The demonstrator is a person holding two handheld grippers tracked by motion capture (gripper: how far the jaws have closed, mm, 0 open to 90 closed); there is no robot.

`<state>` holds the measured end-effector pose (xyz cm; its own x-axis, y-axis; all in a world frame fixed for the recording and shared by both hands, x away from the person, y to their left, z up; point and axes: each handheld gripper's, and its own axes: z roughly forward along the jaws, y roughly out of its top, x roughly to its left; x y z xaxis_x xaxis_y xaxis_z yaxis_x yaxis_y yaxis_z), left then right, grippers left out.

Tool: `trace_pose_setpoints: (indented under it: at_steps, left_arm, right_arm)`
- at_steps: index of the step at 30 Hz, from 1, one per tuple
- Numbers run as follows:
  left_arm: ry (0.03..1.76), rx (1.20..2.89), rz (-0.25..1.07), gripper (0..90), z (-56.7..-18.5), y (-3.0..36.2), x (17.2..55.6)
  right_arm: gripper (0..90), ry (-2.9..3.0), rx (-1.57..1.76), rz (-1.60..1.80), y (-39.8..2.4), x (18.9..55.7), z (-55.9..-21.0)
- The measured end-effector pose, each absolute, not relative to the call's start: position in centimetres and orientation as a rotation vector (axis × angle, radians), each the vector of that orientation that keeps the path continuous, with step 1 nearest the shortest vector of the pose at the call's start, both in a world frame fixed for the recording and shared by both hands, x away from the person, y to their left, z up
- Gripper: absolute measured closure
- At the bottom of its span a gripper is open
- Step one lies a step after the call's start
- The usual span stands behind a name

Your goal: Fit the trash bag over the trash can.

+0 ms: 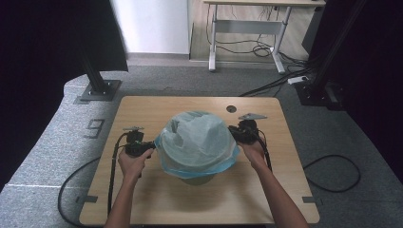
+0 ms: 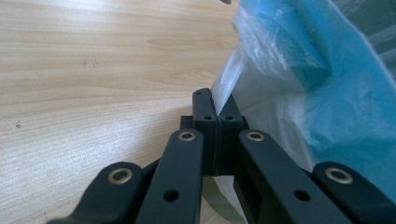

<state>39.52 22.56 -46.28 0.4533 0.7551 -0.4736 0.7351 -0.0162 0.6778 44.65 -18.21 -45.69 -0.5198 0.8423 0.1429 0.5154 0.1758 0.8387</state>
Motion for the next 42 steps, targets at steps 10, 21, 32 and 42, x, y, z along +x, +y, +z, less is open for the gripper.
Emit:
trace_pose_setpoints:
  at_steps: [10, 21, 32, 42]
  left_arm:
    - [1.266, 1.739, 0.041, 89.1, -46.2, 22.5, 39.2]
    - [1.267, 1.728, 0.049, 89.1, -46.2, 22.6, 39.2]
    - [1.261, 1.747, 0.075, 89.2, -46.1, 22.3, 39.0]
    - [1.254, 1.747, 0.084, 89.2, -45.8, 22.3, 38.9]
  right_arm:
    - [55.5, 1.951, 1.227, 1.382, -21.6, 41.7, -42.4]
    - [50.2, 2.072, 1.049, 1.512, -23.0, 34.8, -42.2]
    - [45.2, 2.157, 0.922, 1.584, -21.9, 31.5, -42.3]
    - [34.6, 2.245, 0.841, 1.583, -20.0, 31.2, -43.1]
